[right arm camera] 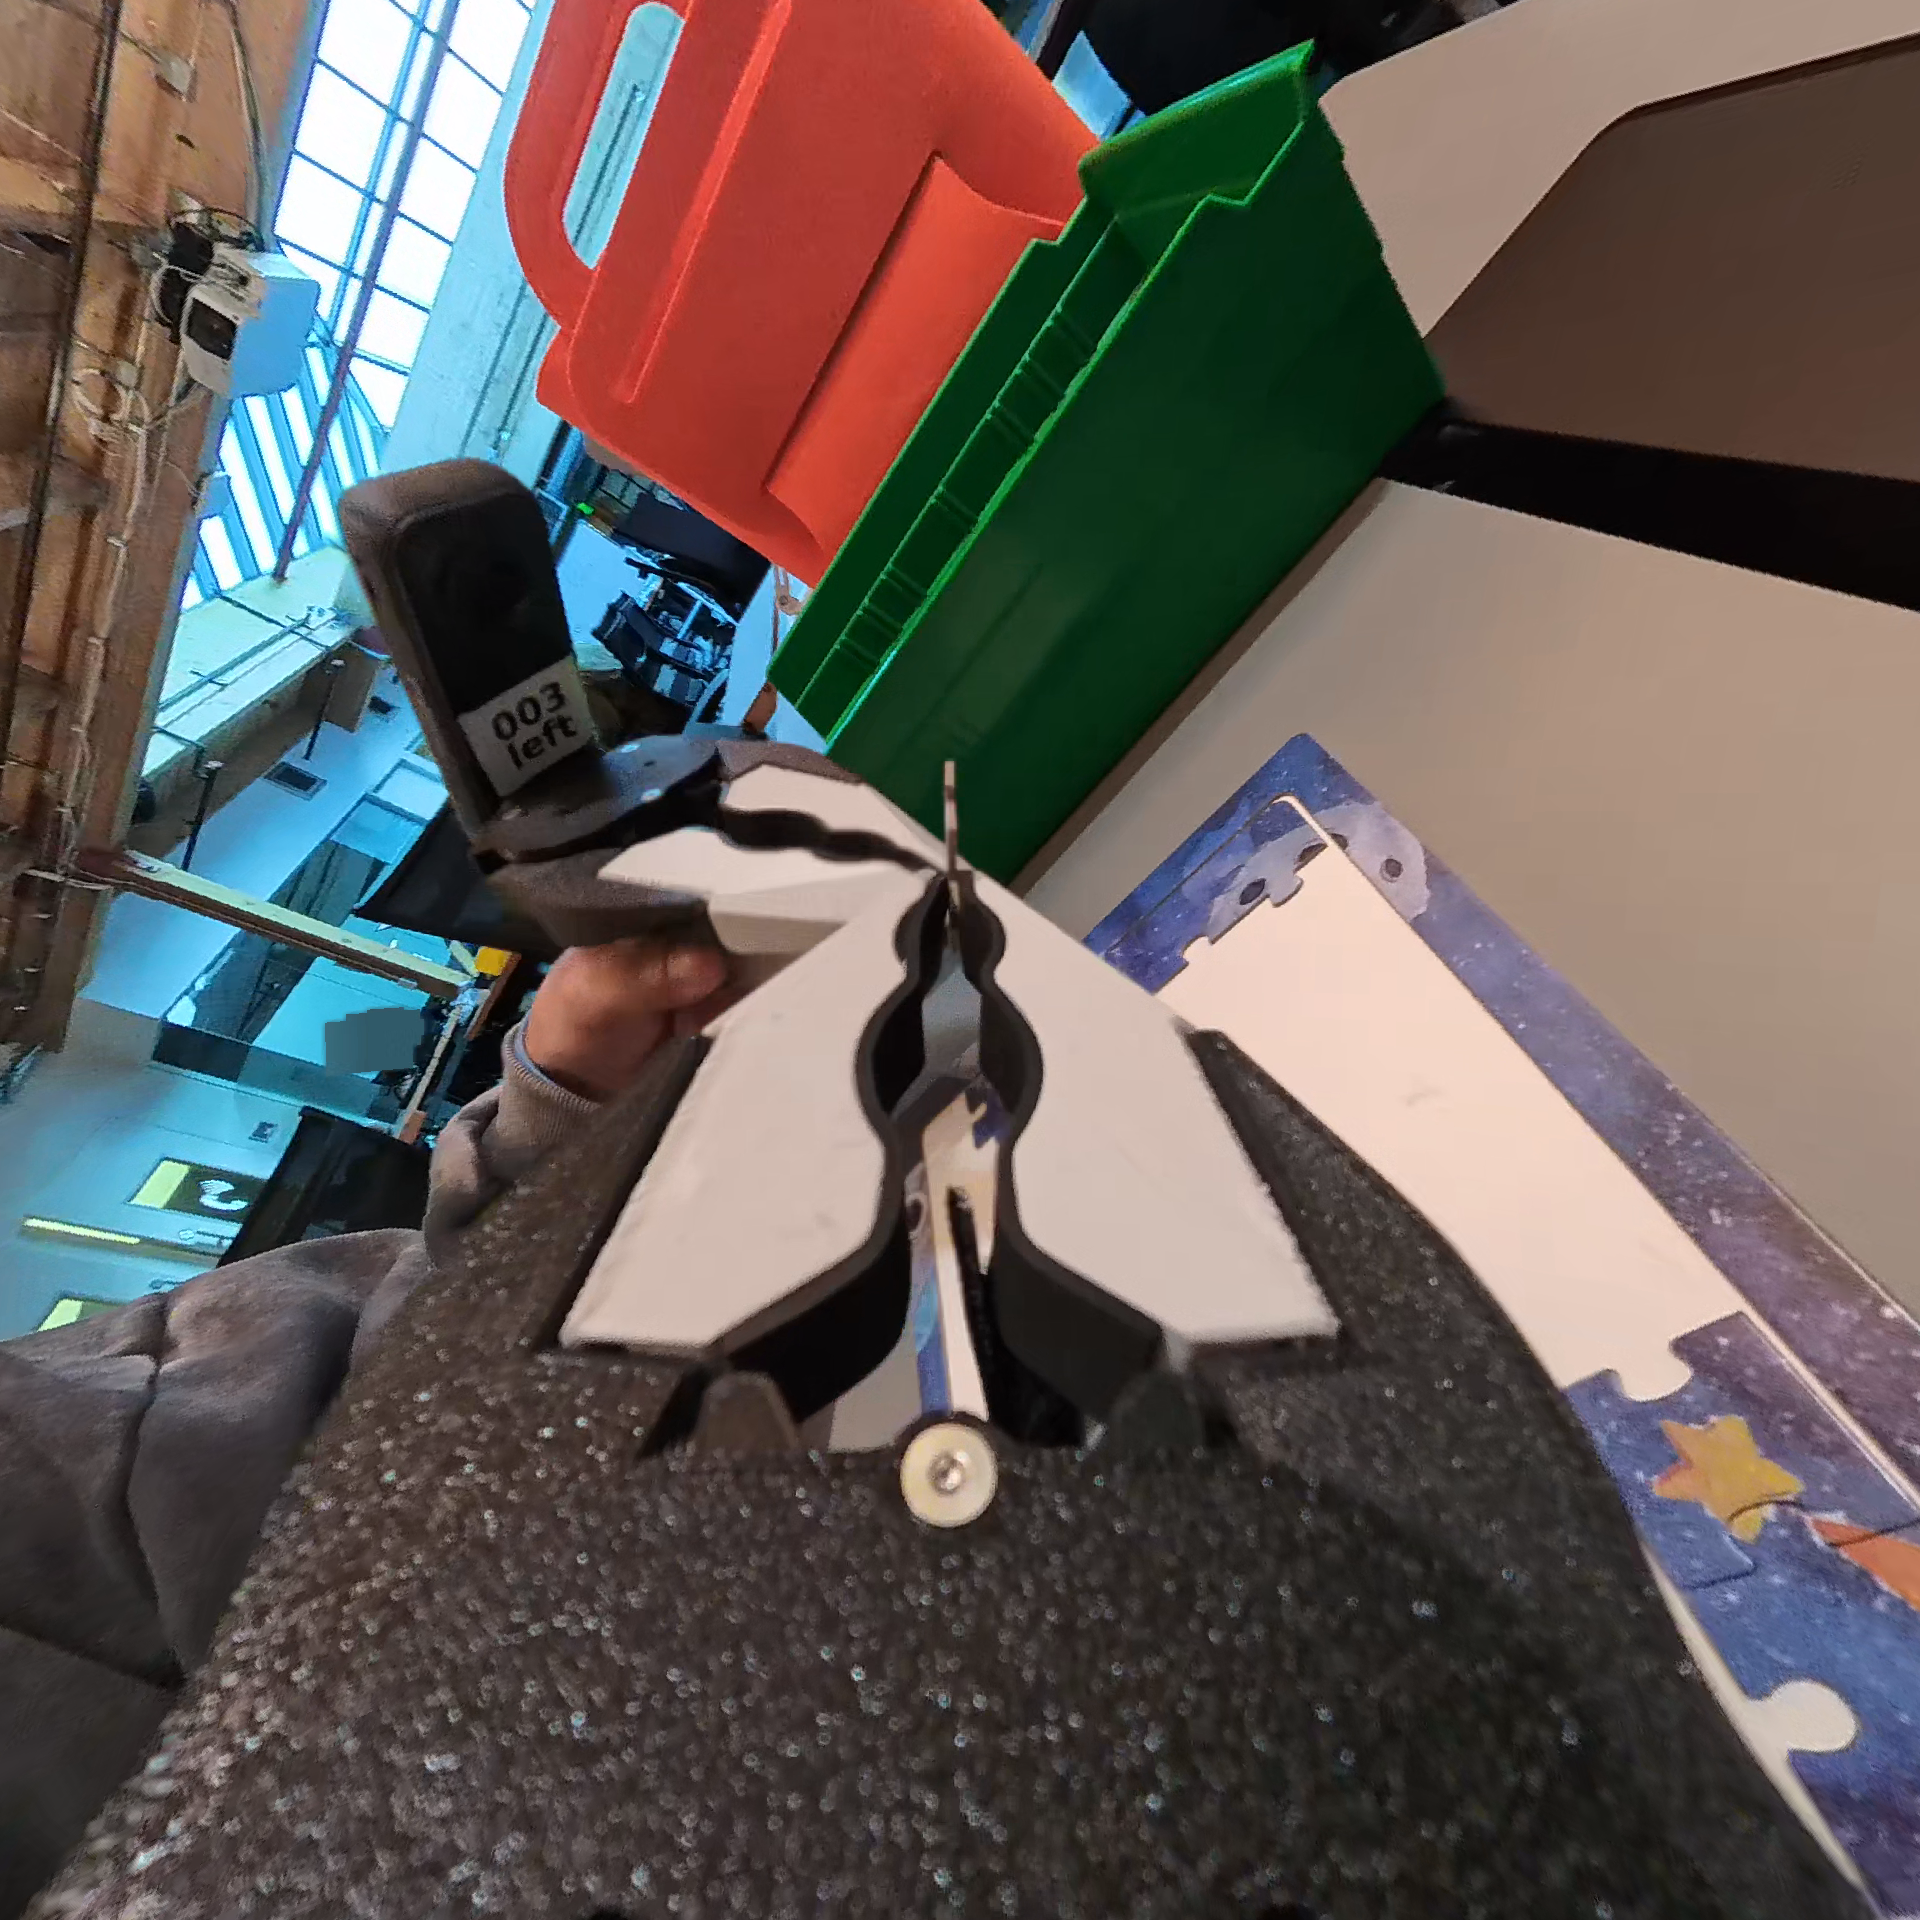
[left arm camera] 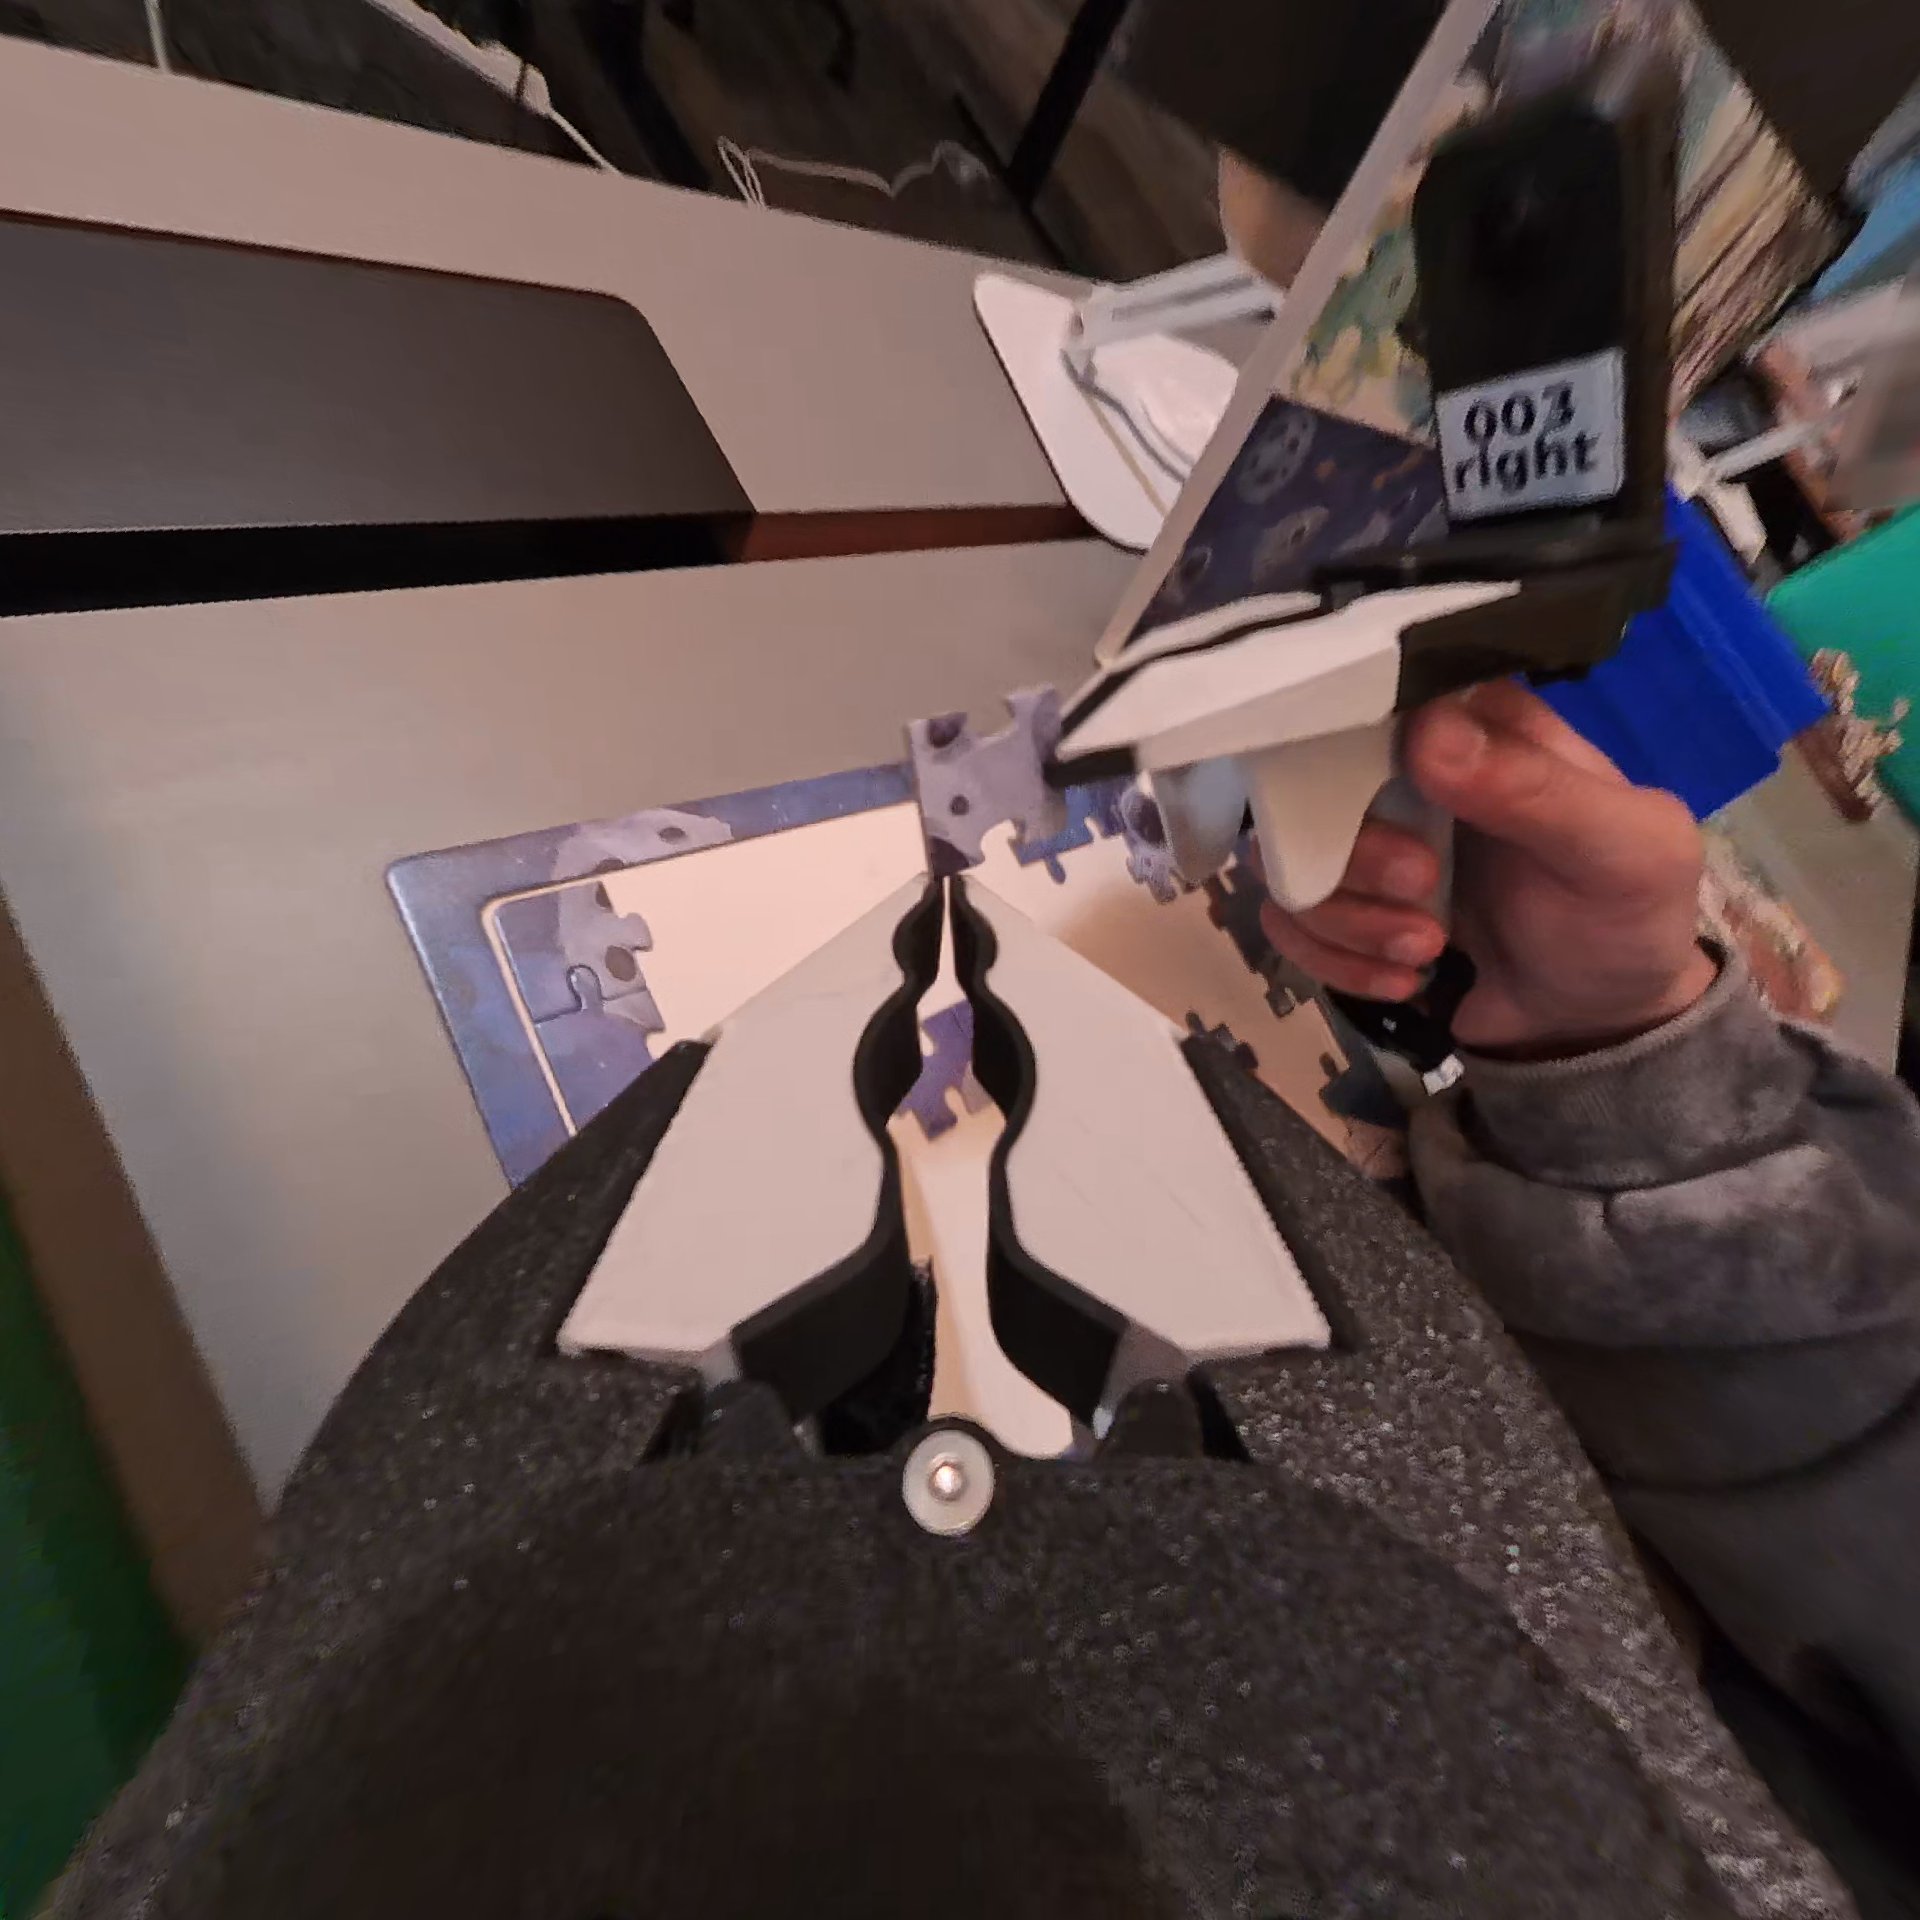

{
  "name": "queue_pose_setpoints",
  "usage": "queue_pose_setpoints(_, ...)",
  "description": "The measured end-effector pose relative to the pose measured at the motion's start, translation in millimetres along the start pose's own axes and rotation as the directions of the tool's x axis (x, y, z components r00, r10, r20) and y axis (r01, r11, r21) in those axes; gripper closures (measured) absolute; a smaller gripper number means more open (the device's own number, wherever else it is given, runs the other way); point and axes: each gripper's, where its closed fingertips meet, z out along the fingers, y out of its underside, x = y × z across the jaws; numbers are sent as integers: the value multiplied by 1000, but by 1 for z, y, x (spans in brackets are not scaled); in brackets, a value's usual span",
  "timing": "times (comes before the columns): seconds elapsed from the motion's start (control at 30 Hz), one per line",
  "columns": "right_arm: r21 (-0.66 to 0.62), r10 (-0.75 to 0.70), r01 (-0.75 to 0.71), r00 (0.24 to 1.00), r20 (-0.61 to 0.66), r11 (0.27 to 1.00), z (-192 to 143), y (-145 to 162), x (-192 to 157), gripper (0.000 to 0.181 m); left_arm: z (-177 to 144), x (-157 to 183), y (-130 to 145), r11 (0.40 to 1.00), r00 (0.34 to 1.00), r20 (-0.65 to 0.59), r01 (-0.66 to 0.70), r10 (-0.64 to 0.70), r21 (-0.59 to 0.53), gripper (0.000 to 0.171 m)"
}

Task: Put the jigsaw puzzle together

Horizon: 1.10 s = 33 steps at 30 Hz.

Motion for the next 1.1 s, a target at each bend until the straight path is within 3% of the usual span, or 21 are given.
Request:
queue_pose_setpoints(0.3, -66, 11, -12, 1000, -13, 998, 14, 15, 6, 179, -3, -17, -10, 996, 996, 69, 54, -59, 67, 171)
queue_pose_setpoints(0.4, -48, 99, -106, 986, -132, 993, 17, 18, 33, 180, -7, -37, -9, 996, 982, 178, 53, -65, 72, 170)
queue_pose_setpoints(0.47, 12, 242, -245, 950, -195, 970, 17, 20, 53, 180, -6, -48, -1, 999, 966, 254, 35, -40, 22, 170)
queue_pose_setpoints(0.53, 40, 361, -359, 922, -142, 932, 22, 23, 55, 180, -3, -55, 10, 999, 952, 307, 16, -3, -40, 170)
queue_pose_setpoints(0.63, 10, 366, -375, 897, -248, 927, 21, 37, 73, 180, 5, -57, 19, 995, 942, 334, -9, 43, -104, 170)
queue_pose_setpoints(0.77, 63, 416, -423, 834, -362, 904, 7, 38, 91, 179, 8, -67, 29, 981, 900, 414, -60, 133, -184, 171)
queue_pose_setpoints(0.9, 76, 518, -518, 813, -266, 852, 11, 37, 82, 179, 13, -71, 35, 968, 880, 437, -87, 184, -234, 170)
queue_pose_setpoints(1.1, 77, 545, -543, 809, -219, 836, 28, 38, 77, 179, 8, -86, 39, 964, 838, 508, -72, 199, -258, 171)
